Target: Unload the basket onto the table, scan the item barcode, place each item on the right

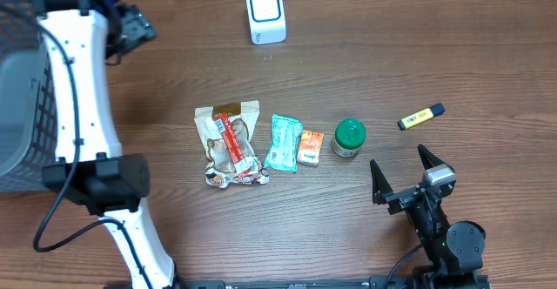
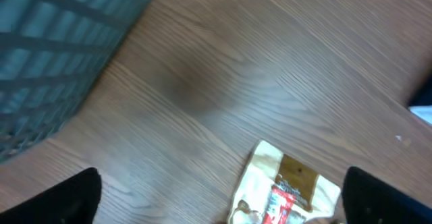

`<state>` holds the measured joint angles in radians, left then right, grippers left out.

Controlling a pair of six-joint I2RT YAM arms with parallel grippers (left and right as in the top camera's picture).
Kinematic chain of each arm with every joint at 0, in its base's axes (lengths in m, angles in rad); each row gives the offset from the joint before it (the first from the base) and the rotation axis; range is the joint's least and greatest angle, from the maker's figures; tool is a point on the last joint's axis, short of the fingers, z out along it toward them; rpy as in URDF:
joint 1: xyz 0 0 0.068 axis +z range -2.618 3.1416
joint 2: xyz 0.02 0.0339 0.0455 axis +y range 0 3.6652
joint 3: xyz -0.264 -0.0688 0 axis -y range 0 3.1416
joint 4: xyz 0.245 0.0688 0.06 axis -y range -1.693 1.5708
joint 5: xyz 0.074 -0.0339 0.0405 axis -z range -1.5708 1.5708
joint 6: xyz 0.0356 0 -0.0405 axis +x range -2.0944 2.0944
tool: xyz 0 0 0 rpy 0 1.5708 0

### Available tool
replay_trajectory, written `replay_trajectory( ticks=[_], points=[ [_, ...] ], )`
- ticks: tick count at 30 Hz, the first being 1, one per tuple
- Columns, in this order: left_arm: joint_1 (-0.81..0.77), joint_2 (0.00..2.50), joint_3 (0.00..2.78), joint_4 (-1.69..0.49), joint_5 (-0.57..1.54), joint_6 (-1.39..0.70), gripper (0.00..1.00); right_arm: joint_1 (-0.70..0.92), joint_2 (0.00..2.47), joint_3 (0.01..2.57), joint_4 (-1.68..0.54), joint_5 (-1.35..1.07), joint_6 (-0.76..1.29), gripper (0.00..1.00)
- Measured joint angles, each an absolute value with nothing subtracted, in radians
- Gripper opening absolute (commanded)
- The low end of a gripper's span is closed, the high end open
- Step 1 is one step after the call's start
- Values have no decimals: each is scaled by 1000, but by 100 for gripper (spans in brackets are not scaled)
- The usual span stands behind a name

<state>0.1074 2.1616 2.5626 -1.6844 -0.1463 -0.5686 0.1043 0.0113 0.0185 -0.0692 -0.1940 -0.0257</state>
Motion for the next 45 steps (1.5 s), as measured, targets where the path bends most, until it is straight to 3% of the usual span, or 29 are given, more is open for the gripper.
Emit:
replay_trajectory(
  ticks=[18,30,37,45],
  points=[
    [144,2162,2559,-1687,-63,-463,100,104,11,19,-71,-94,-87,100],
    [144,2162,2559,-1687,-63,-463,100,104,11,31,-138,-203,272,100],
    [144,2162,2559,-1687,-59,-460,100,104,99,383,-455,-150,344,100],
    [144,2162,2559,-1687,-56,-459,100,104,520,1001,-842,-99,352,100]
  ],
)
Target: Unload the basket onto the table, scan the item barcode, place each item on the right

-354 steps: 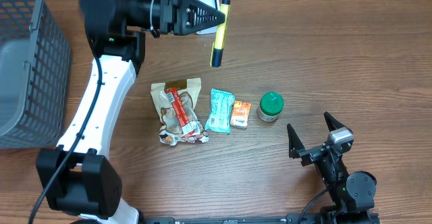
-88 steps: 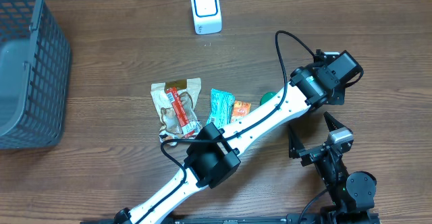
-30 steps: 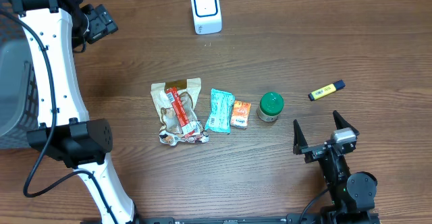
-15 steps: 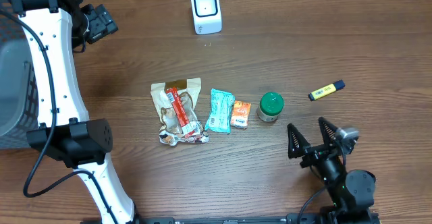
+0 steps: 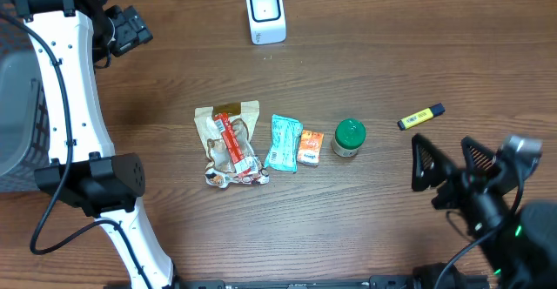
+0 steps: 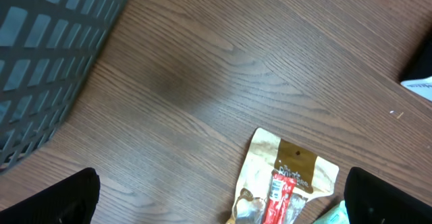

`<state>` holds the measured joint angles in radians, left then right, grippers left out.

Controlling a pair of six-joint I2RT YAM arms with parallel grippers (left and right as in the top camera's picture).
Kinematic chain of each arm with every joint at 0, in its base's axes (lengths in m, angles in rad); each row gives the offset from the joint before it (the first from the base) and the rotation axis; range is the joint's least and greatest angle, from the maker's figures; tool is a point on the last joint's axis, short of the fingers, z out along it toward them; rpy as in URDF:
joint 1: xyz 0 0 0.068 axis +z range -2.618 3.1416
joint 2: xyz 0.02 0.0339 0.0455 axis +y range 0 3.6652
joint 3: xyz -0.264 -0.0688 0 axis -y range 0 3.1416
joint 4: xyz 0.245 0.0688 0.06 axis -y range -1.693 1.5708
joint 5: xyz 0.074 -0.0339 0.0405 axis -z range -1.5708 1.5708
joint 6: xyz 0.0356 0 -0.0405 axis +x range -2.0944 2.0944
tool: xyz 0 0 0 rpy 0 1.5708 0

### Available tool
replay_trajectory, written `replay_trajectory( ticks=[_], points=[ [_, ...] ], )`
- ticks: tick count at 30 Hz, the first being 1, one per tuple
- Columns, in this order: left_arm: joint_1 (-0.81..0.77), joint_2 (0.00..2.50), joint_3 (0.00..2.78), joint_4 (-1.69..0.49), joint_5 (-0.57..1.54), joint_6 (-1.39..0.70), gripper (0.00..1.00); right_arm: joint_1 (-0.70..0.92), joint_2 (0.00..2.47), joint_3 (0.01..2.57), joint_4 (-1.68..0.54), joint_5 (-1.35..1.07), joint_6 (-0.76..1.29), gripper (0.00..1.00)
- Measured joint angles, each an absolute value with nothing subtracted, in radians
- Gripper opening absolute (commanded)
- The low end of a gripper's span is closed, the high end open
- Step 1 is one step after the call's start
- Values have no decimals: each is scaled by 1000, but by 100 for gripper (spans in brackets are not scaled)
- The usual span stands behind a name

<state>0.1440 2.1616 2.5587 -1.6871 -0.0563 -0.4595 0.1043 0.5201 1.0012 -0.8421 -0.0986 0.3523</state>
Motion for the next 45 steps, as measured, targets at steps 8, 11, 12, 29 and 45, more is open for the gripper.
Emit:
replay_trajectory(
  ticks=[8,11,12,29,45],
  points=[
    [144,2162,2558,-1687,-53,-459,100,104,1126,1597,-1362,-107,360,100],
    [144,2162,2558,-1687,-53,-459,100,104,1299,1689,-1379,-158,360,100],
    [144,2162,2558,-1687,-53,-459,100,104,1356,1700,-1382,-187,360,100],
    [144,2162,2558,-1687,-52,-459,100,240,1853,1702,-1418,-170,494,94],
    [144,2162,2558,-1687,-53,-459,100,329,1951,1610,-1343,-51,587,96]
  ],
)
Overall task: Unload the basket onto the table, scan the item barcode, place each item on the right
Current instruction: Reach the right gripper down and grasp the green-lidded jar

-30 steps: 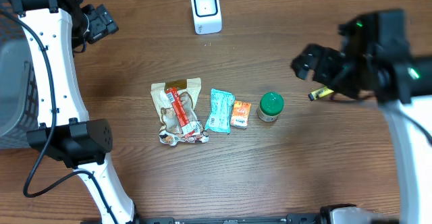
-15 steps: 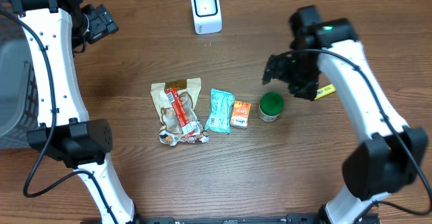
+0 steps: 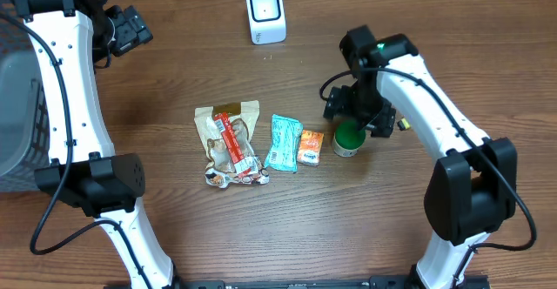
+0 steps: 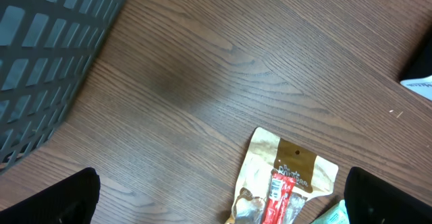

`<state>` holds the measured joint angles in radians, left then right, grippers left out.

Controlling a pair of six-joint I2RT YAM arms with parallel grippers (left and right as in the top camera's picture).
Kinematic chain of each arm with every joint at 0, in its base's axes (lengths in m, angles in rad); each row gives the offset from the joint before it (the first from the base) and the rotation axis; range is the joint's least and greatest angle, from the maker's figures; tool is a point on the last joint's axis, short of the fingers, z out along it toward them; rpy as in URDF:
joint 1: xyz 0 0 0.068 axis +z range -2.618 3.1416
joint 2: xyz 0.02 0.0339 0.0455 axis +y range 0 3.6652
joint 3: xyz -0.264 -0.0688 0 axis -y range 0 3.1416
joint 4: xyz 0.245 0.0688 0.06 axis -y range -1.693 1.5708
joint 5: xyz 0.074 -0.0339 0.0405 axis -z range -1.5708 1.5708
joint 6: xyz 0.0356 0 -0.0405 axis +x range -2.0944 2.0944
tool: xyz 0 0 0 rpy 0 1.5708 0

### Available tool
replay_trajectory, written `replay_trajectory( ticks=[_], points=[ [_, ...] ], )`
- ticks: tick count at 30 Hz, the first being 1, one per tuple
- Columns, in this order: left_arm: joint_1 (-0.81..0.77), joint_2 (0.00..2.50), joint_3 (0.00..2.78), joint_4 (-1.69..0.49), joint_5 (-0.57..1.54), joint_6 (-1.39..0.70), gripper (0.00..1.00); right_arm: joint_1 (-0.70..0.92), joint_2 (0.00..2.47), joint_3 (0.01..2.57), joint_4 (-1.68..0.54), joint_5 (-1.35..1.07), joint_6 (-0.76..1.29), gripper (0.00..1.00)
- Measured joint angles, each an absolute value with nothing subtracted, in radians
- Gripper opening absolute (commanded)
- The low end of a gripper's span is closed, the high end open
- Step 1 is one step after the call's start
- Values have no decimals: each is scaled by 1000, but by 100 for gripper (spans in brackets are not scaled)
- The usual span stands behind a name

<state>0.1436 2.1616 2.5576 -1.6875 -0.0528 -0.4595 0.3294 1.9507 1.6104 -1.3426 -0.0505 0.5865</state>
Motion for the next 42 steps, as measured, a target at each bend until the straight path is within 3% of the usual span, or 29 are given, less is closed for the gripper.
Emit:
replay_trajectory(
  ticks=[6,11,42],
  points=[
    [144,2162,2558,-1687,-53,-459,100,340,1952,1488,-1214,-46,591,94],
    [144,2162,2558,-1687,-52,-459,100,340,1954,1430,-1140,-44,588,83],
    [144,2162,2558,-1687,-53,-459,100,356,1954,1417,-1139,-36,592,79]
  ],
)
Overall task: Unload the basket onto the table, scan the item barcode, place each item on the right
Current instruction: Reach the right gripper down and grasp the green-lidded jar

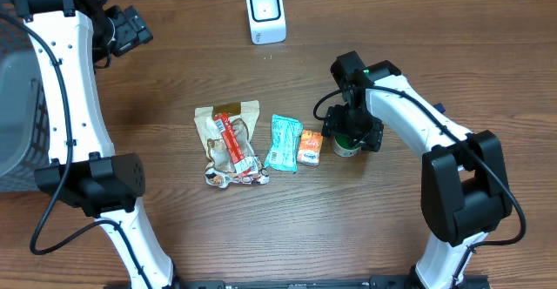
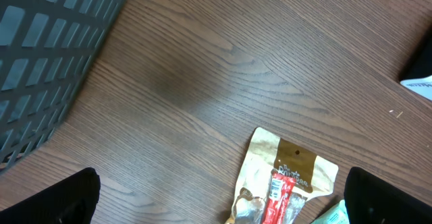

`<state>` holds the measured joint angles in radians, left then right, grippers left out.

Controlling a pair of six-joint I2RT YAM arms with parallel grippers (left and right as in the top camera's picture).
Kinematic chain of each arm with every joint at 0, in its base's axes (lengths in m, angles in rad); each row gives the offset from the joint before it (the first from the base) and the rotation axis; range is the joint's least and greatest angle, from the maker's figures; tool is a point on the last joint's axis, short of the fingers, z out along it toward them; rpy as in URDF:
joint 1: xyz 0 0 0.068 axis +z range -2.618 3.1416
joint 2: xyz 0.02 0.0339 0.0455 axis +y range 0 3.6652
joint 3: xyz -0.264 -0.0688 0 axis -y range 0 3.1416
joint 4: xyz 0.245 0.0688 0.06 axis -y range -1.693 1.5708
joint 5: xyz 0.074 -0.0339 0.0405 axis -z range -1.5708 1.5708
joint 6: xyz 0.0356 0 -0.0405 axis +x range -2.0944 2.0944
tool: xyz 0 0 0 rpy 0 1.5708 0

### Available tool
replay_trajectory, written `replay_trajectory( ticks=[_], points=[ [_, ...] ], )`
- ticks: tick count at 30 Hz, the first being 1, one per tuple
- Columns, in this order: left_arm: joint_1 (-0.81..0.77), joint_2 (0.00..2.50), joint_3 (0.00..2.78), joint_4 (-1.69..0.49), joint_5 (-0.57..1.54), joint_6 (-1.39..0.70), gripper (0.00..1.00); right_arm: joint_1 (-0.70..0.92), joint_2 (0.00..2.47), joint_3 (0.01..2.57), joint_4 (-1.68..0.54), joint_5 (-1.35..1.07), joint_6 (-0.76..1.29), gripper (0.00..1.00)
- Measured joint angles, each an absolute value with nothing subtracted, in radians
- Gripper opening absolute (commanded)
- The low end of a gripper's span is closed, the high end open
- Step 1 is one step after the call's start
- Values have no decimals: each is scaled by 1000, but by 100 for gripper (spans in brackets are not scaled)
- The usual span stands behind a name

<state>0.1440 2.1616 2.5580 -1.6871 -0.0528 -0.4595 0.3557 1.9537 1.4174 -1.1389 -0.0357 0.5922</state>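
The white barcode scanner (image 1: 265,13) stands at the back of the table. A row of items lies mid-table: a tan snack pouch (image 1: 228,143) (image 2: 287,183), a teal packet (image 1: 282,142), an orange box (image 1: 311,147) and a green-lidded jar (image 1: 342,142). My right gripper (image 1: 355,132) is down over the jar and covers most of its lid; its fingers are hidden from view. My left gripper (image 1: 130,30) (image 2: 223,197) hangs open at the back left, high above the table, holding nothing.
A grey mesh basket (image 1: 17,106) (image 2: 47,48) stands at the table's left edge. The end of a yellow highlighter (image 1: 439,108) shows behind the right arm. Bare wood lies between the scanner and the row of items.
My right gripper was just above the jar with the green lid showing. It is now lower and covers most of the lid. The left arm and the items have not moved.
My right arm was first folded at the front right edge with its gripper open. Then it was raised at the right. Then it was over the green-lidded jar, and now it is down on it. My left gripper shifted slightly early on, then stayed open.
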Motion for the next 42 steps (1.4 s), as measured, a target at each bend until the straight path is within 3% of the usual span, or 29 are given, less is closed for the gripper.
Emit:
replay_trajectory(
  ticks=[6,10,18,24,33,36,42],
  points=[
    [144,2162,2558,-1687,-53,-459,100,356,1954,1393,-1105,-33,592,79],
    [144,2162,2558,-1687,-53,-459,100,356,1954,1359,-1085,-33,592,72],
    [144,2162,2558,-1687,-53,-459,100,356,1954,1362,-1115,-33,594,70],
    [144,2162,2558,-1687,-53,-459,100,356,1954,1377,-1127,-33,594,63],
    [144,2162,2558,-1688,-53,-459,100,356,1951,1582,-1386,-88,595,60],
    [144,2162,2558,-1687,-53,-459,100,355,1940,1673,-1459,-186,595,55],
    [144,2162,2558,-1687,-53,-459,100,355,1930,1704,-1579,-417,595,55]
  ],
)
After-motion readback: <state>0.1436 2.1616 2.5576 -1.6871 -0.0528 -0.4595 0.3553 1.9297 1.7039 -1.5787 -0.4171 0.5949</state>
